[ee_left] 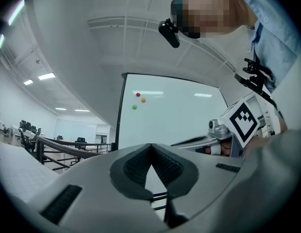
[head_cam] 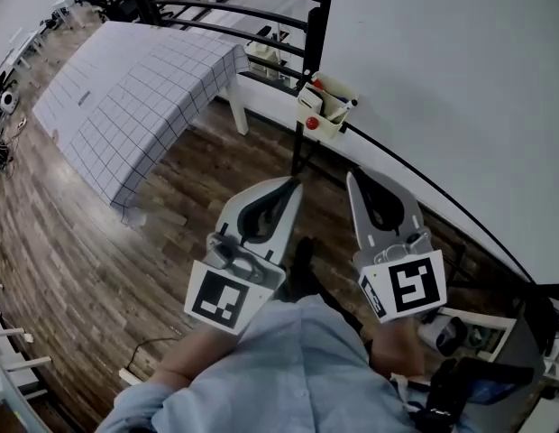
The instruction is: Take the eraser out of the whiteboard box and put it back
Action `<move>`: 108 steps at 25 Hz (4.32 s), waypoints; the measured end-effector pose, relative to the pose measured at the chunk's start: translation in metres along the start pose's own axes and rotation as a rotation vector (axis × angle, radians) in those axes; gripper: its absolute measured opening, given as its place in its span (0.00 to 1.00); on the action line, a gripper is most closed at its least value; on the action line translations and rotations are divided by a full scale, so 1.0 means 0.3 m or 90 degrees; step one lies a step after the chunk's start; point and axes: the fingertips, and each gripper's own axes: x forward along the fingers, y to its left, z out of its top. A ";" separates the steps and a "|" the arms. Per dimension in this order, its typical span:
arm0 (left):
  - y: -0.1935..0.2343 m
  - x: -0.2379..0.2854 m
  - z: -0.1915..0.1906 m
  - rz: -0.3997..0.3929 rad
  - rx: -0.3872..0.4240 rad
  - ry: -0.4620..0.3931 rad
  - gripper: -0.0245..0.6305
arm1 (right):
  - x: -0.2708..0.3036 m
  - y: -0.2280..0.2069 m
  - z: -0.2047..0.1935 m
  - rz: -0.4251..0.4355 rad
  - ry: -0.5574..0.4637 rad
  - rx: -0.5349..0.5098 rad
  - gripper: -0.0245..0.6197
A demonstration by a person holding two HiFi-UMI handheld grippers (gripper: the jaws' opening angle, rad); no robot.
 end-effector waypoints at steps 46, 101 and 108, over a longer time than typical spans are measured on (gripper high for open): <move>0.581 0.672 -0.274 -0.123 -0.080 0.063 0.04 | 0.765 -0.258 -0.406 0.023 0.286 -0.021 0.27; 0.521 0.644 -0.021 -0.129 0.028 -0.014 0.04 | 0.622 -0.367 -0.043 -0.075 0.153 -0.114 0.25; 0.511 0.644 -0.019 -0.127 0.038 -0.021 0.04 | 0.614 -0.375 -0.042 -0.077 0.141 -0.110 0.25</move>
